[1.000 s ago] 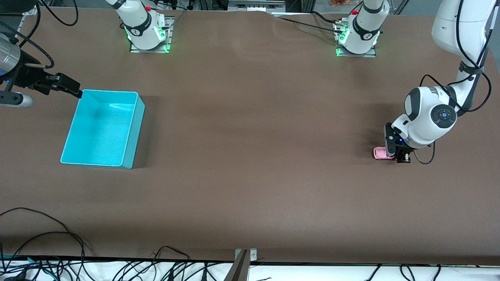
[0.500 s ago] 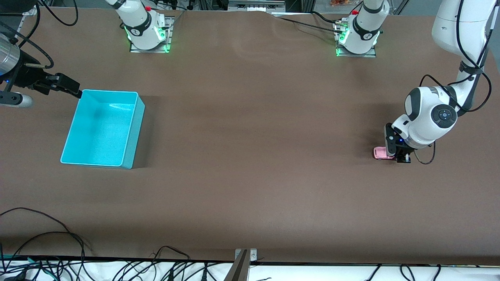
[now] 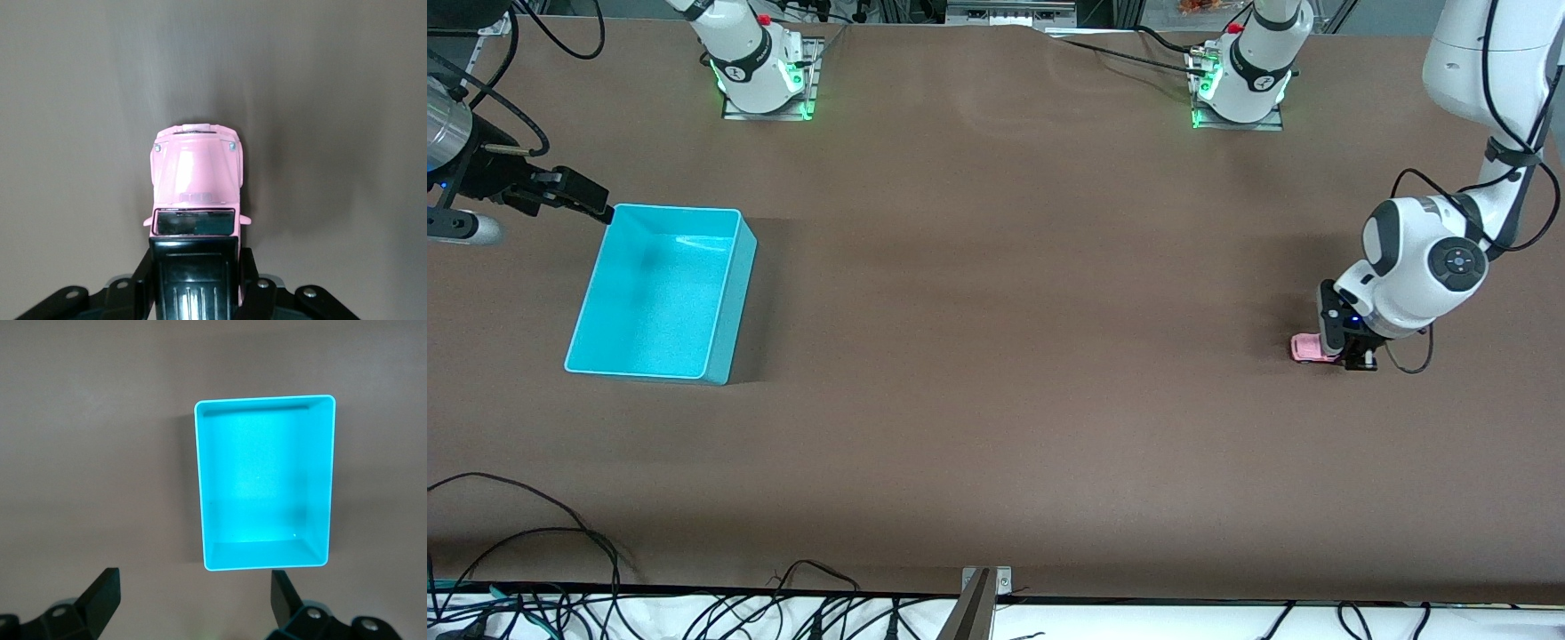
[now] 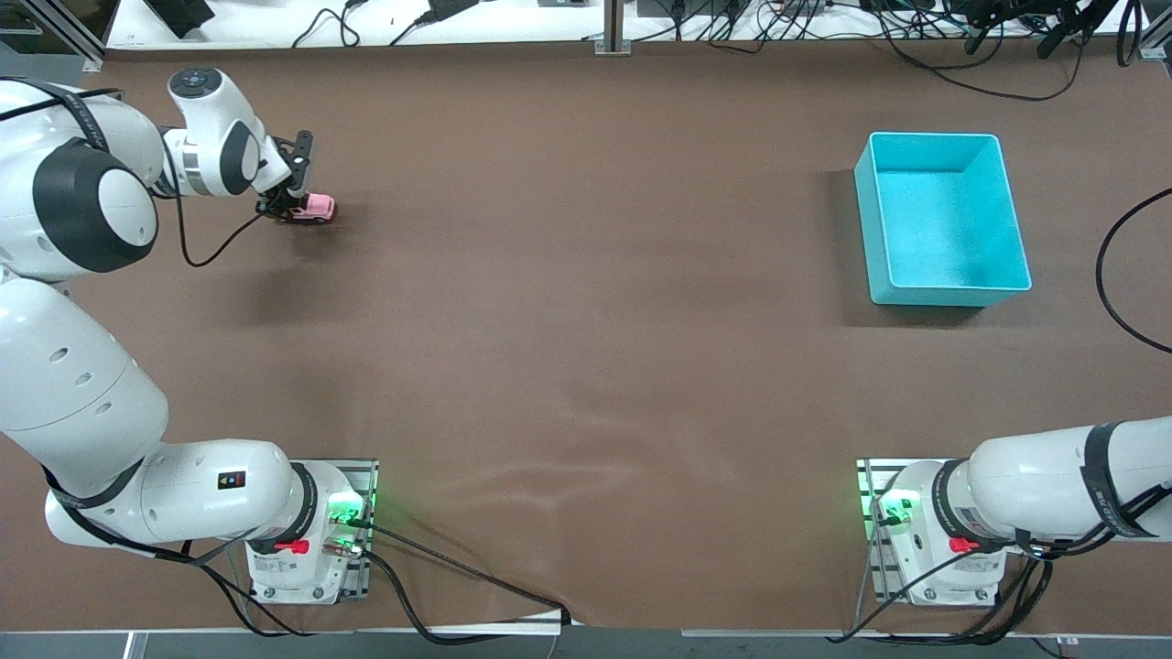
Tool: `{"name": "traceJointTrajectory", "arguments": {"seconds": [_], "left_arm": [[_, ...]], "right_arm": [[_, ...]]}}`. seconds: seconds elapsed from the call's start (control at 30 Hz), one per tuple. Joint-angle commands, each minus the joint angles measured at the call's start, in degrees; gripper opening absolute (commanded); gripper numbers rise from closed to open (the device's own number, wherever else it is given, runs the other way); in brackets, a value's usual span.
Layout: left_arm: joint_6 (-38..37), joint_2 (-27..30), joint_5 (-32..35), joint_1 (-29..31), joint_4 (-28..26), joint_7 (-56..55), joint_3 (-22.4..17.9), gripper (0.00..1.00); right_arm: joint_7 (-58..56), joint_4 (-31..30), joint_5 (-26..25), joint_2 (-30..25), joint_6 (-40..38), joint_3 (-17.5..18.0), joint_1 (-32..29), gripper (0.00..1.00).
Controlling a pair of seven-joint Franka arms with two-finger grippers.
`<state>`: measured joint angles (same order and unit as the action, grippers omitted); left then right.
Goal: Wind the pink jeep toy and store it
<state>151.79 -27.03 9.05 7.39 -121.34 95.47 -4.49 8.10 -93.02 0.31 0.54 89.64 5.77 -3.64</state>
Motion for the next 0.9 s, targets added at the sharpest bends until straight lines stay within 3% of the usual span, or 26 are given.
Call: {"name": "traceJointTrajectory", "arguments": {"seconds": [0.0, 0.4, 0.87], "left_arm": [[0.0, -3.9, 0.3, 3.2, 0.4, 3.4, 0.1, 0.12], [0.0, -5.0, 0.3, 9.2, 0.6, 8.8, -0.2, 0.13], [-2.2, -6.8, 0.4, 17.7, 4.4, 16.6, -0.2, 0.14]], "right_arm": [[-0.6, -0.2, 0.6, -0.4, -0.3, -0.1, -0.3, 1.00], [-0.6, -0.2, 0.6, -0.4, -0.3, -0.1, -0.3, 1.00], [-0.6, -0.2, 0.6, -0.4, -0.3, -0.1, -0.3, 1.00]]}}
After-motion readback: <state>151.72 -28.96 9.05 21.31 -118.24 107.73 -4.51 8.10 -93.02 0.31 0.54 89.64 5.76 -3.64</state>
